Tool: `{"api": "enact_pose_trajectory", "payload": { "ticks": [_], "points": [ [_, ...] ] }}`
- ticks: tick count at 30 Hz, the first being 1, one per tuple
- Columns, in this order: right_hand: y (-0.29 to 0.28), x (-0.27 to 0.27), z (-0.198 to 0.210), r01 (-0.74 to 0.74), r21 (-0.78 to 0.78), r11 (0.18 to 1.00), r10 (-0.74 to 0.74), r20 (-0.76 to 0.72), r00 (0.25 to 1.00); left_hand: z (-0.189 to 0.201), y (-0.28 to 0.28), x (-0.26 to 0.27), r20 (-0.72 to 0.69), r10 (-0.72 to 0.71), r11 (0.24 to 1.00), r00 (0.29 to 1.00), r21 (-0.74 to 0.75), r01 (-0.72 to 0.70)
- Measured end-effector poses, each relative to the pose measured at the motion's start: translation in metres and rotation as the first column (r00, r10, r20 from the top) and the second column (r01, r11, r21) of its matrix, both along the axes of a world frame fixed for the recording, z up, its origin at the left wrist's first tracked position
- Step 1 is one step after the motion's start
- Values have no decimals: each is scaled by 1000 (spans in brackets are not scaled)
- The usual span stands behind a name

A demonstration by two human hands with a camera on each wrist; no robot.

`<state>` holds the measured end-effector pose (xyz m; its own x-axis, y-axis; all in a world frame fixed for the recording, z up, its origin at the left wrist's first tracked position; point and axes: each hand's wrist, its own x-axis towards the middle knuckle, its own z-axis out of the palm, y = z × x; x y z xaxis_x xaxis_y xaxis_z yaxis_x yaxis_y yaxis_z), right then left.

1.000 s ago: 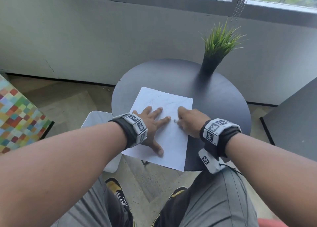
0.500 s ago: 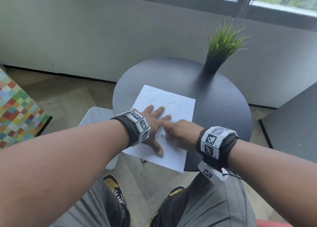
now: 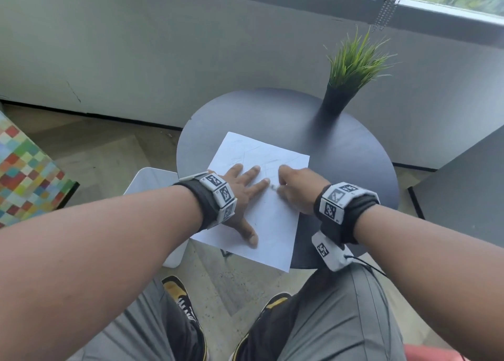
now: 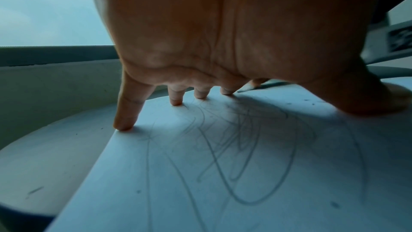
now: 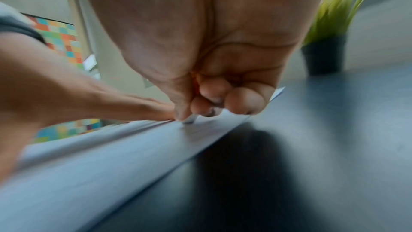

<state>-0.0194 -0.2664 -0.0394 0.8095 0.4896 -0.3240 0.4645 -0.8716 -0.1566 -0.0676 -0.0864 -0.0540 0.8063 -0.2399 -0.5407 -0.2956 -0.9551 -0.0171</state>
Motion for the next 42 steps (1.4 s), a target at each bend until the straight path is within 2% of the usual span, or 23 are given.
{"api": "enact_pose_trajectory", "payload": {
  "ticks": [2,5,6,7,9,11,13,15,16,19,20,22,24,25,27,29,31,33,34,35,38,39,42],
  "points": [
    [3,-8,0,12,1,1000,-12,17,1000,0,0,1,-5,4,1000,1000,-1,-4],
    [16,-49,-1,-277,62,959,284,-168,944,-1,1,1,-34,12,1000,999,-13,-12],
    [16,-51,-1,-324,55,944,328,-195,924,-2,1,1,-35,10,1000,999,-13,-11],
    [15,-43,0,-302,52,952,307,-166,937,-3,1,2,-32,9,1000,999,-13,-9],
    [8,-13,-1,-80,36,996,82,-41,996,-3,1,2,-21,3,1000,1000,-10,-3],
    [4,-6,-3,35,32,999,-37,42,998,-3,1,2,-18,2,1000,1000,-11,-2],
    [11,-25,-6,-120,68,990,121,-8,993,-3,1,1,-26,9,1000,1000,-30,-10],
    [12,-45,-7,-290,121,949,304,-120,945,-3,2,-1,-28,10,999,1000,-35,-11],
    [12,-43,-4,-274,118,954,288,-127,949,-3,2,-1,-28,11,999,1000,-34,-11],
    [6,-13,0,-6,65,998,4,17,1000,-2,1,1,-22,6,1000,1000,-25,-7],
    [7,-14,-1,1,56,998,-3,42,999,-2,1,0,-21,7,1000,1000,-21,-7],
    [14,-31,-3,-173,54,983,175,-23,984,-2,1,-1,-25,13,1000,1000,-22,-14],
    [13,-48,-5,-333,87,939,342,-147,928,-2,1,-2,-22,12,1000,1000,-13,-12],
    [7,-42,-4,-306,81,949,314,-145,938,-1,0,-2,-18,10,1000,1000,-8,-10],
    [-8,-13,0,-104,25,994,104,-29,994,2,-1,-2,-13,7,1000,1000,3,-7],
    [-23,-1,-2,47,21,999,-48,41,998,7,-5,-4,-23,0,1000,1000,17,0],
    [-23,-16,-3,-79,20,997,79,11,997,11,-8,-4,-35,-5,1000,999,23,6],
    [-18,-42,-3,-289,26,957,290,-115,950,14,-11,-4,-44,-12,999,999,31,13],
    [-19,-44,-1,-325,30,945,325,-155,933,15,-13,-4,-47,-14,999,999,37,16],
    [-21,-38,1,-299,24,954,300,-134,945,16,-14,-3,-52,-15,999,999,44,17],
    [-34,-11,4,11,24,1000,-12,18,1000,17,-17,-2,-58,-13,998,998,58,17],
    [-36,-13,3,36,28,999,-37,30,999,17,-16,-2,-60,-11,998,998,61,15],
    [-22,-43,2,-193,20,981,194,-52,980,18,-13,1,-62,-17,997,998,75,22]
  ]
}}
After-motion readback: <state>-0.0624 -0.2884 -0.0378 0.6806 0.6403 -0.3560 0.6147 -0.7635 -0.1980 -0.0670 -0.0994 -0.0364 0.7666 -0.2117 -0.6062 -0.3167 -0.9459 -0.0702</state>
